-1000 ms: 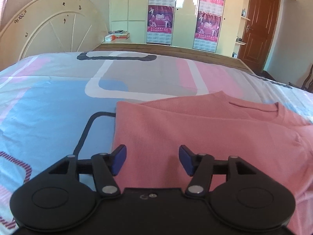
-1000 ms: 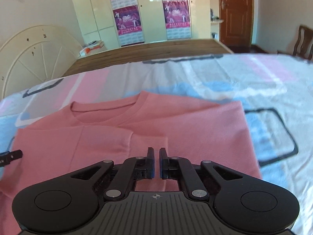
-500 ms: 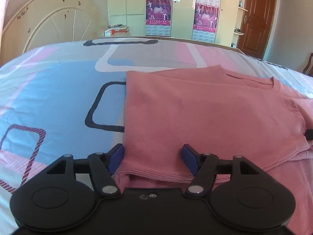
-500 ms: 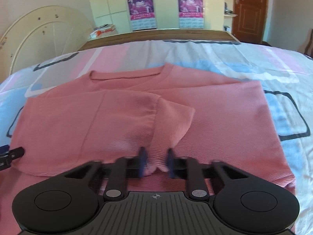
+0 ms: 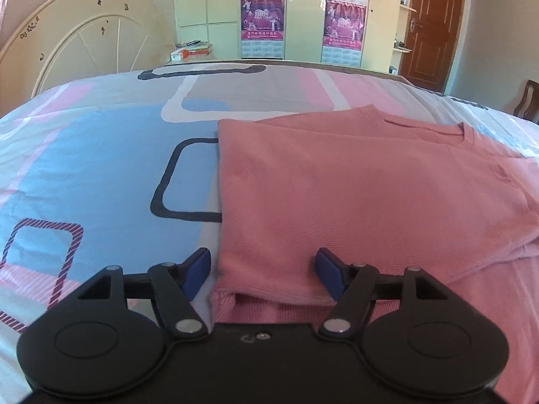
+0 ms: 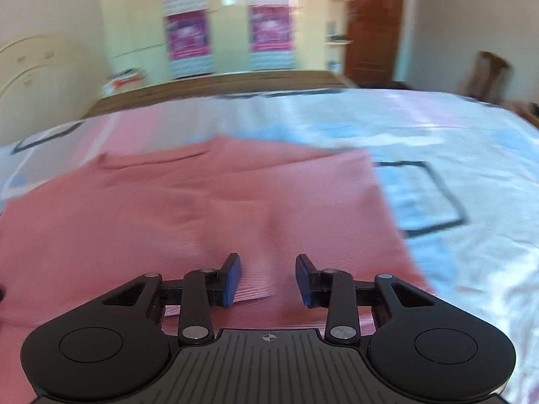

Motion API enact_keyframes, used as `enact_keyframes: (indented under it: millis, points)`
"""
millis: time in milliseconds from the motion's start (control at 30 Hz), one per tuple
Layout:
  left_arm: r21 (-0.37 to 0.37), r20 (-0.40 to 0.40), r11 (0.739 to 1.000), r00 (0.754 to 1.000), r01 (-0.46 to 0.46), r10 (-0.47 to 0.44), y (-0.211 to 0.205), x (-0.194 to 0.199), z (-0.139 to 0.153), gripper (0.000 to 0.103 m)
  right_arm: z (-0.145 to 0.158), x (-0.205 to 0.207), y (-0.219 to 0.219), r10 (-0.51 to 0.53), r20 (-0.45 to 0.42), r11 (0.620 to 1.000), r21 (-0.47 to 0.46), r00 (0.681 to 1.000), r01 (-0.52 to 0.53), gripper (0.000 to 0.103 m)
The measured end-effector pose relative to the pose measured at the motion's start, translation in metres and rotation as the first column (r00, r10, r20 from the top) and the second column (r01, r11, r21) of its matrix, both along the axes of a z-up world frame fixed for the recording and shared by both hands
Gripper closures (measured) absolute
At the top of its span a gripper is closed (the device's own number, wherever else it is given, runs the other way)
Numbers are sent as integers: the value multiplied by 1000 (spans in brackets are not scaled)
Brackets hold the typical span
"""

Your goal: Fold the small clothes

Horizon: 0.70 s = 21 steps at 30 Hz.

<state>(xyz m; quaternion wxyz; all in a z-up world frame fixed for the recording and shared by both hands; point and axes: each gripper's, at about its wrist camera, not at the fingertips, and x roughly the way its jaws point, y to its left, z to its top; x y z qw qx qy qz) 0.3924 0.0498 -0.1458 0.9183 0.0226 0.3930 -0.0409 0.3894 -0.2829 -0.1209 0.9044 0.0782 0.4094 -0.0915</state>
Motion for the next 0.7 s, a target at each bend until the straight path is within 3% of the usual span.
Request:
enact_keyframes:
  millis: [67, 133, 367, 533, 700]
  points:
    - [-8, 2, 1000, 1000, 14, -14, 2, -7, 3, 36, 0, -6, -2, -3, -29, 1000, -8, 1000, 3, 68]
    - [-24, 11, 999, 999, 40, -40, 2, -17, 6, 36, 8, -18, 3, 7, 3, 1000, -10, 1000, -7, 68]
    - [-58, 34, 989, 990, 137, -135, -14, -36, 20, 36, 8, -38, 53, 115, -23, 993, -6, 993, -115, 68]
    - [-129, 49, 968, 976, 216, -212, -28, -46, 34, 35, 17, -46, 85, 168, -14, 986, -11, 986, -168, 68]
    - [-146, 24, 945, 956, 292, -292, -49, -58, 26, 35, 24, -57, 108, 211, -14, 977, -11, 977, -211, 68]
